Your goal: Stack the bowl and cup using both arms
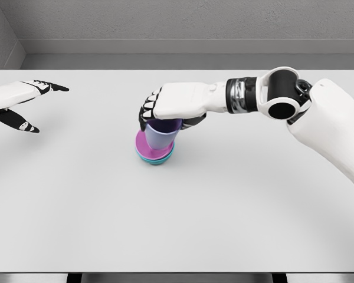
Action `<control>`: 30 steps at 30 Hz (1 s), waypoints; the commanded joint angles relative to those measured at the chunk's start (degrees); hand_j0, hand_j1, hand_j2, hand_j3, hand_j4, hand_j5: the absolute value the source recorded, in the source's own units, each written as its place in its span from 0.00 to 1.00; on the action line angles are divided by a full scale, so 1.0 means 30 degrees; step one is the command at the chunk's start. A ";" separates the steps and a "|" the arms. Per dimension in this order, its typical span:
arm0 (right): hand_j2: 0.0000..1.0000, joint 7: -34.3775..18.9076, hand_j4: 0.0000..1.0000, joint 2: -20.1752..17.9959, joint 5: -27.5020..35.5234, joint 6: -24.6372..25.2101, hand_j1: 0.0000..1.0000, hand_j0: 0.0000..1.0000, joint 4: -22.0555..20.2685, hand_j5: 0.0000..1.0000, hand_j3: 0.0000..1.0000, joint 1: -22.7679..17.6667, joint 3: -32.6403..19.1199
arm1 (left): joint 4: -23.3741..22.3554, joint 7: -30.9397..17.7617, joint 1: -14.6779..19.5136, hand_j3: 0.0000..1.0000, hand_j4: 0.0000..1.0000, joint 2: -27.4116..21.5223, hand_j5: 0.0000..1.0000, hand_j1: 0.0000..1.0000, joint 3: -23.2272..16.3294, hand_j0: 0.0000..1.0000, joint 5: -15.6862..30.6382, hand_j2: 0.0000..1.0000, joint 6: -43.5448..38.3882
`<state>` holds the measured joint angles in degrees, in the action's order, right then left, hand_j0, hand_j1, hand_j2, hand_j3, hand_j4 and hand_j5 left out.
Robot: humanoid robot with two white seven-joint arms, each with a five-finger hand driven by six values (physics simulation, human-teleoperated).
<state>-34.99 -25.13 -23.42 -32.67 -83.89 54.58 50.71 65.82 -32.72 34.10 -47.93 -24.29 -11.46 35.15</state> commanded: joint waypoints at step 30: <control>1.00 -0.0005 1.00 0.0350 -0.0191 0.0403 1.00 1.00 0.0101 1.00 1.00 -0.0175 0.0471 | 0.0032 0.0009 0.0000 1.00 1.00 -0.0019 1.00 1.00 0.0011 1.00 0.0130 1.00 -0.0048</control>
<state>-35.03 -23.92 -24.32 -31.57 -83.12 54.14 52.38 65.91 -32.72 34.10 -47.93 -24.29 -11.47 35.15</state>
